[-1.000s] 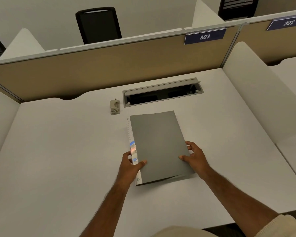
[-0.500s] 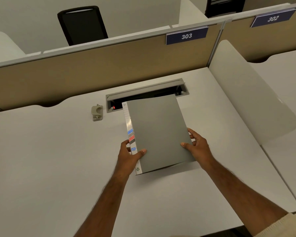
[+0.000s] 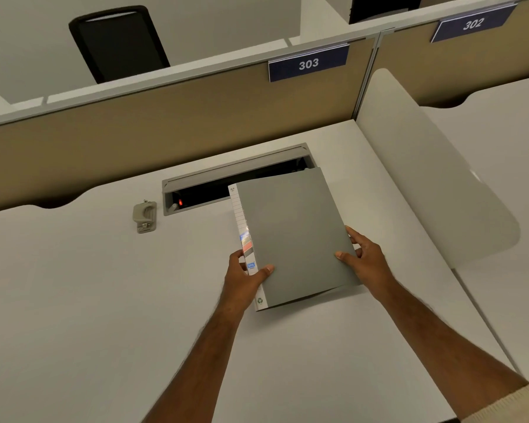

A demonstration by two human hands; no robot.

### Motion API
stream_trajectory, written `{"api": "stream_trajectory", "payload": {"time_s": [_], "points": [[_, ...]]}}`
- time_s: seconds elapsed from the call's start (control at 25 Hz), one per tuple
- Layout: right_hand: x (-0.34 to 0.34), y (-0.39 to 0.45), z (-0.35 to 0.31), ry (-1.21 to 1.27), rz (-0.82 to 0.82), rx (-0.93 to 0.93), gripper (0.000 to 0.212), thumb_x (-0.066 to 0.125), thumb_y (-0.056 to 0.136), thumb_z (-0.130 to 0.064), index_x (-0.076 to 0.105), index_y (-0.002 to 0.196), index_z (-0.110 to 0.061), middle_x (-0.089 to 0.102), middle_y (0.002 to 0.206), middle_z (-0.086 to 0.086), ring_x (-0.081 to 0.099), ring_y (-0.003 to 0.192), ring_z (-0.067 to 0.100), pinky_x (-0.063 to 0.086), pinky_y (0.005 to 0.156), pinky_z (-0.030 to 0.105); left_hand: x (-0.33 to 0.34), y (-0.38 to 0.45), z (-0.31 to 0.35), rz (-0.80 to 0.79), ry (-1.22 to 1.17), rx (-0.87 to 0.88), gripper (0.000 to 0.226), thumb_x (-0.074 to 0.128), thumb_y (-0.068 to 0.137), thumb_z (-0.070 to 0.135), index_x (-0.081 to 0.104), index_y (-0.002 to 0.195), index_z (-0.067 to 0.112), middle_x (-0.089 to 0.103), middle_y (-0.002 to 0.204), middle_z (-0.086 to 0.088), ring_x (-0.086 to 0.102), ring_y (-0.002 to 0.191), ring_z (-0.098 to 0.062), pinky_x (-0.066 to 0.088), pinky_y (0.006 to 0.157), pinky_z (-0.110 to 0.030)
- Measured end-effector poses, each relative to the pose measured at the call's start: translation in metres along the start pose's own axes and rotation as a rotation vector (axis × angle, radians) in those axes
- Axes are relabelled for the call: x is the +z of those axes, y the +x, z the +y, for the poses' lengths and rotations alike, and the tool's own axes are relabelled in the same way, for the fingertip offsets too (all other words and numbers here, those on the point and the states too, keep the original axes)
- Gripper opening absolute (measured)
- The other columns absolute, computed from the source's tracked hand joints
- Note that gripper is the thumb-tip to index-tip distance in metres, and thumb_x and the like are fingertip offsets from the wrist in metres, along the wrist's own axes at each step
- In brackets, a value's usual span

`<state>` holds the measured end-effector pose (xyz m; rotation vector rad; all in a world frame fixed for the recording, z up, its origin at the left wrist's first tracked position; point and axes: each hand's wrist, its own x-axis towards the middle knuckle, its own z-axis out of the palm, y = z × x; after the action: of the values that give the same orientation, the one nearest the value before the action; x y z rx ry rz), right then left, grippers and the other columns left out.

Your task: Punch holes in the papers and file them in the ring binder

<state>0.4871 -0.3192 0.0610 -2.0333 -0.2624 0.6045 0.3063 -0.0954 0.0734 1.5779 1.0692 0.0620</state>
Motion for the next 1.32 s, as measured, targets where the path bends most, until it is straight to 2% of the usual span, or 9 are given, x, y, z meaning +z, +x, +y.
{"api": "stream_trajectory", "payload": {"time_s": [0.12, 0.44, 0.56, 0.72, 0.84, 0.96, 1.08, 1.2, 1.32], "points": [[-0.012, 0.014, 0.007, 0.018, -0.002, 0.025, 0.066, 0.073, 0.09, -0.012, 0.046, 0.148, -0.026, 0.061, 0.117, 0.001, 0.061, 0.074, 0.009, 0.049, 0.056, 0.008, 0.017, 0.011, 0.006, -0.024, 0.018, -0.018, 0.077, 0.084, 0.083, 0.033, 0.038, 0.144, 0.022, 0.06, 0.122, -0.003, 0.064, 0.1, -0.019, 0.055, 0.082, -0.031], [-0.026, 0.042, 0.017, 0.015, 0.01, 0.085, 0.067, 0.075, 0.086, -0.005, 0.048, 0.146, -0.018, 0.06, 0.112, -0.001, 0.059, 0.084, -0.001, 0.047, 0.064, 0.004, 0.045, 0.04, 0.011, -0.068, 0.071, -0.069, 0.074, 0.084, 0.083, 0.033, 0.04, 0.141, 0.019, 0.06, 0.125, -0.006, 0.065, 0.102, -0.022, 0.055, 0.088, -0.035], [-0.028, 0.05, 0.02, 0.014, 0.002, 0.111, 0.068, 0.075, 0.086, -0.006, 0.047, 0.147, -0.016, 0.059, 0.118, 0.001, 0.06, 0.088, 0.006, 0.046, 0.077, 0.015, 0.05, 0.046, 0.012, -0.077, 0.079, -0.078, 0.074, 0.084, 0.083, 0.034, 0.04, 0.14, 0.019, 0.059, 0.124, -0.005, 0.065, 0.103, -0.023, 0.055, 0.088, -0.035], [-0.026, 0.055, 0.024, -0.009, -0.003, 0.134, 0.072, 0.076, 0.086, -0.005, 0.043, 0.149, -0.01, 0.058, 0.131, 0.005, 0.058, 0.112, 0.02, 0.044, 0.093, 0.026, 0.053, 0.048, 0.009, -0.082, 0.111, -0.077, 0.073, 0.083, 0.083, 0.037, 0.04, 0.139, 0.019, 0.059, 0.123, -0.004, 0.065, 0.102, -0.022, 0.056, 0.089, -0.037], [-0.023, 0.057, 0.03, -0.053, 0.006, 0.161, 0.075, 0.078, 0.085, -0.015, 0.042, 0.15, -0.012, 0.055, 0.141, 0.008, 0.056, 0.126, 0.025, 0.045, 0.108, 0.036, 0.049, 0.049, 0.008, -0.091, 0.177, -0.054, 0.067, 0.083, 0.082, 0.042, 0.045, 0.132, 0.02, 0.062, 0.121, -0.005, 0.065, 0.098, -0.019, 0.056, 0.085, -0.034], [-0.018, 0.055, 0.032, -0.126, 0.051, 0.158, 0.072, 0.078, 0.085, -0.024, 0.045, 0.149, -0.014, 0.051, 0.137, 0.01, 0.056, 0.121, 0.025, 0.047, 0.107, 0.04, 0.043, 0.053, 0.009, -0.108, 0.261, -0.013, 0.059, 0.082, 0.081, 0.049, 0.047, 0.12, 0.024, 0.063, 0.117, -0.006, 0.066, 0.095, -0.016, 0.055, 0.077, -0.029], [-0.015, 0.046, 0.027, -0.16, 0.087, 0.156, 0.068, 0.075, 0.089, -0.027, 0.044, 0.148, -0.013, 0.045, 0.138, 0.012, 0.053, 0.119, 0.027, 0.047, 0.105, 0.04, 0.038, 0.05, 0.013, -0.104, 0.367, 0.009, 0.06, 0.079, 0.08, 0.058, 0.049, 0.117, 0.023, 0.059, 0.117, -0.005, 0.066, 0.096, -0.017, 0.056, 0.074, -0.03], [-0.014, 0.042, 0.027, -0.223, 0.101, 0.104, 0.072, 0.072, 0.089, -0.036, 0.041, 0.149, -0.013, 0.041, 0.145, 0.014, 0.046, 0.13, 0.032, 0.041, 0.111, 0.048, 0.036, 0.048, 0.012, -0.101, 0.404, 0.024, 0.066, 0.077, 0.082, 0.058, 0.049, 0.127, 0.018, 0.053, 0.12, -0.004, 0.063, 0.1, -0.019, 0.06, 0.083, -0.037], [-0.009, 0.033, 0.02, -0.383, 0.132, 0.037, 0.074, 0.066, 0.093, -0.042, 0.035, 0.152, -0.01, 0.037, 0.151, 0.016, 0.038, 0.137, 0.035, 0.035, 0.113, 0.047, 0.03, 0.041, 0.009, -0.083, 0.414, 0.03, 0.074, 0.075, 0.084, 0.056, 0.045, 0.137, 0.016, 0.049, 0.123, -0.002, 0.06, 0.109, -0.021, 0.059, 0.092, -0.043]]}}
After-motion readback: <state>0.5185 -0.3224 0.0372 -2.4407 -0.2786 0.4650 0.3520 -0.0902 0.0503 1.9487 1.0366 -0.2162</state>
